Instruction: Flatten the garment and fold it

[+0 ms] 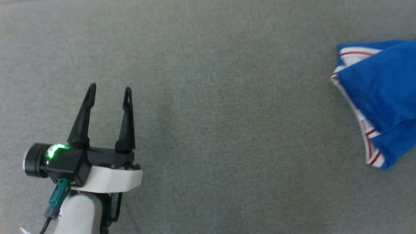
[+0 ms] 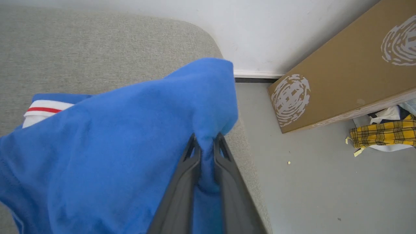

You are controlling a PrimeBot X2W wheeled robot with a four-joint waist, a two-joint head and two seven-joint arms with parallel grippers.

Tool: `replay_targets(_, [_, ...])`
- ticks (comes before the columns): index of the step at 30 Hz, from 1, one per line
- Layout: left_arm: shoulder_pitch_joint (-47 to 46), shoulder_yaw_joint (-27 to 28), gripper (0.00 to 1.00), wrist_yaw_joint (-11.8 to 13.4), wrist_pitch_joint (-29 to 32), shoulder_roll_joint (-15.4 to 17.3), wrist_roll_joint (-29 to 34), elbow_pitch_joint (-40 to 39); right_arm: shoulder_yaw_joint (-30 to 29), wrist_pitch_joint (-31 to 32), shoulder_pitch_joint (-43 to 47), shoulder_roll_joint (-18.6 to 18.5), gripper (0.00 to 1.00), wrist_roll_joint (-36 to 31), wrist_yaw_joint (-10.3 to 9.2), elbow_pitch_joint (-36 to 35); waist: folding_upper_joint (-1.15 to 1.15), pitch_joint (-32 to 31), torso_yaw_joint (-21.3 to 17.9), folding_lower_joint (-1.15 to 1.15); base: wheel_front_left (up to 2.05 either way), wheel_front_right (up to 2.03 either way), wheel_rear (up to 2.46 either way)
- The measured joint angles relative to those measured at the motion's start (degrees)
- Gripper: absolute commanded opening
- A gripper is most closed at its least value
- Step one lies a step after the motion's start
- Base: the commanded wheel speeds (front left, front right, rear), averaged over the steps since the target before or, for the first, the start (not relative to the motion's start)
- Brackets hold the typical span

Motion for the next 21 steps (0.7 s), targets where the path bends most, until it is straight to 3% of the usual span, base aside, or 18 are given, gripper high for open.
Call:
replay_targets(7, [-2.9,-0.4,1.00,0.3,0.8,1.1,1.3,-1.2,-4.2,-5.9,-2.6,-2.3,0.00,-3.4,0.01,8.2,0.00,6.1,-0.5,0.00,0.00,0.00,0.00])
replay_targets(14, [-3.2,-0.6,1.00,1.1,0.7,1.5,2.8,-2.9,-7.1,-9.5,-7.0,-0.4,0.00,-5.9,0.01,15.6,0.00,10.4,-0.5,0.00,0.00,0.00,0.00])
replay_targets(15, [-3.2,-0.5,1.00,1.3,0.6,1.5,2.8,-3.0,-7.5,-9.6,-7.2,-0.1,0.11,-6.5,0.01,16.4,0.00,10.7,-0.5,0.00,0.00,0.00,0.00])
replay_targets(16, [-3.2,-0.5,1.00,1.5,0.5,1.4,2.7,-3.3,-8.1,-9.6,-7.4,0.2,0.40,-7.1,0.02,17.3,0.00,11.0,-0.5,0.00,0.00,0.00,0.00])
replay_targets(17, [-3.2,-0.5,1.00,1.5,0.4,1.4,2.7,-3.4,-8.6,-9.4,-7.5,0.3,0.51,-7.9,0.02,18.2,0.00,11.2,-0.4,0.00,0.00,0.00,0.00])
replay_targets(18, [-3.2,-0.6,1.00,1.5,0.4,1.3,2.6,-3.5,-8.8,-9.2,-7.6,0.3,0.86,-8.6,0.02,18.9,0.00,11.2,-0.4,0.00,0.00,0.00,0.00])
replay_targets(19, [-3.2,-0.6,1.00,1.5,0.4,1.3,2.6,-3.5,-9.1,-8.8,-7.7,0.4,1.00,-9.1,0.02,19.5,0.00,11.1,-0.4,0.00,0.00,0.00,0.00])
replay_targets(21, [-3.2,-0.7,1.00,1.6,0.0,1.2,2.2,-4.0,-9.9,-8.9,-7.7,0.7,1.00,-10.0,0.02,20.3,0.00,10.6,-0.3,-0.01,0.00,0.00,0.00])
